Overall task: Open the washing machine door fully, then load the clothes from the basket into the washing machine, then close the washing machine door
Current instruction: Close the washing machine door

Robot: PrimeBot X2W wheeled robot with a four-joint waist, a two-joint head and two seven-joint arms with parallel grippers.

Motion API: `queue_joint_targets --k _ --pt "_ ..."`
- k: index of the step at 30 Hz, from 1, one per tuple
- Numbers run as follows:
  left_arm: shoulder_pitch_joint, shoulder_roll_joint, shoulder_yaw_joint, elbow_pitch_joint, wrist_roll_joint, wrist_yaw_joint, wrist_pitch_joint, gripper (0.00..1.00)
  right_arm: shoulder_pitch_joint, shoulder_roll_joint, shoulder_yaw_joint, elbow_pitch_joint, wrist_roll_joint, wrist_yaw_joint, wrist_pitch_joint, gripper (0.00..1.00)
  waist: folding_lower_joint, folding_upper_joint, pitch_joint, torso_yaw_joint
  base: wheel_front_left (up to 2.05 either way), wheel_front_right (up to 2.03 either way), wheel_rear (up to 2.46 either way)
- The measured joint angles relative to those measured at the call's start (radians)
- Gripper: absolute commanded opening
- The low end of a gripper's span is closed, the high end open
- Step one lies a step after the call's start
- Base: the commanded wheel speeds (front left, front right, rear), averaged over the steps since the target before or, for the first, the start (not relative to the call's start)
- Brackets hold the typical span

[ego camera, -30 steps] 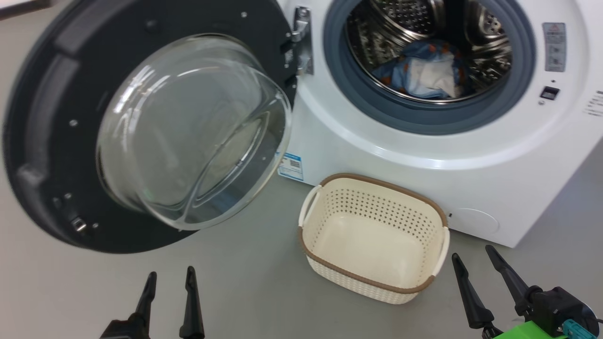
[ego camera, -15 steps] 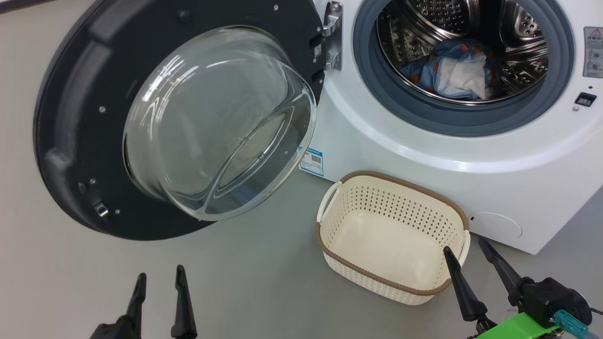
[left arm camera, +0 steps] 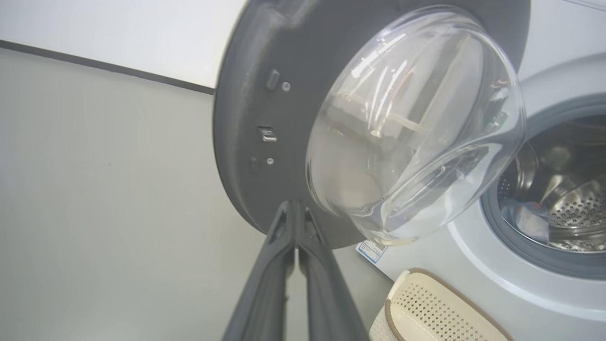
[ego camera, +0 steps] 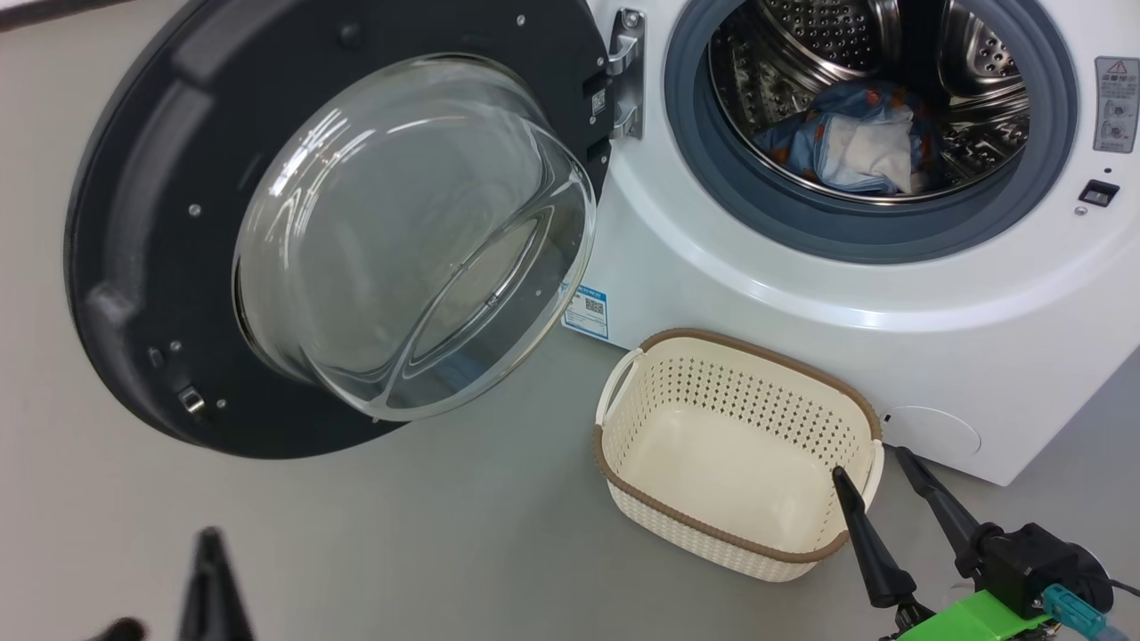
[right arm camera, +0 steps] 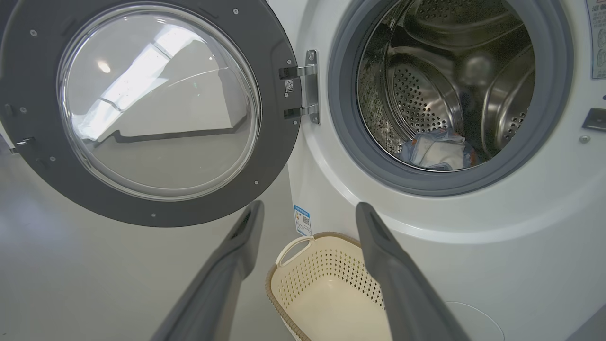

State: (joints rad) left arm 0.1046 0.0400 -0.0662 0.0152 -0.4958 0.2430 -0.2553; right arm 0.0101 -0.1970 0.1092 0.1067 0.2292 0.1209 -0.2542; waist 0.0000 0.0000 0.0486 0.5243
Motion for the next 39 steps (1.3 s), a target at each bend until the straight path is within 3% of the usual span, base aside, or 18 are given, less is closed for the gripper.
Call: queue_joint_targets --k 3,6,11,15,18,23,27,33,39 --pt "-0.002 -0.002 0.115 -0.008 -0.07 -0.013 0.0 0.0 0.001 0.006 0.0 0.001 0.0 0.0 0.0 1.0 0.0 0.0 -0.008 -0.003 0.0 0.0 0.0" --pt "-0.015 -0.003 0.264 0.01 -0.155 -0.057 0.0 0.0 0.002 0.012 0.002 0.002 0.0 0.0 0.0 1.0 0.0 0.0 -0.016 -0.007 0.0 0.0 0.0" --pt "-0.128 -0.007 0.511 0.11 -0.204 -0.18 -0.001 0.0 0.004 0.025 0.01 0.007 0.0 0.0 0.0 1.0 0.0 0.0001 -0.033 -0.019 0.0 0.0 0.0" --pt "-0.255 0.039 0.641 0.249 -0.231 -0.25 -0.001 0.0 0.007 0.036 0.016 0.011 0.001 0.0 0.0 1.0 0.0 0.0001 -0.048 -0.031 0.0 0.0 0.0" --pt "-0.376 0.1 0.715 0.389 -0.354 -0.277 0.024 0.0 0.013 0.04 0.02 0.013 0.001 0.0 0.0 1.0 0.0 0.0 -0.056 -0.039 0.0 0.0 0.0" --pt "-0.528 0.258 0.76 0.545 -0.433 -0.316 0.092 0.0 0.016 0.042 0.036 0.019 0.006 0.0 0.0 1.0 0.0001 0.0 -0.06 -0.063 0.0 0.0 0.0" --pt "-0.651 0.347 0.764 0.681 -0.481 -0.3 0.183 0.0 0.024 0.039 0.053 0.026 0.012 0.0 0.0 1.0 0.0 0.0 -0.064 -0.085 0.0 0.0 0.0" --pt "-0.778 0.412 0.747 0.781 -0.505 -0.278 0.27 0.0 0.032 0.039 0.069 0.035 0.017 0.0 0.0 1.0 0.0 0.0 -0.066 -0.117 0.0 0.0 0.0" --pt "-0.877 0.436 0.677 0.844 -0.502 -0.269 0.356 0.0 0.032 0.037 0.082 0.042 0.02 0.0 0.0 1.0 0.0 0.0 -0.065 -0.156 0.0 0.0 0.0"
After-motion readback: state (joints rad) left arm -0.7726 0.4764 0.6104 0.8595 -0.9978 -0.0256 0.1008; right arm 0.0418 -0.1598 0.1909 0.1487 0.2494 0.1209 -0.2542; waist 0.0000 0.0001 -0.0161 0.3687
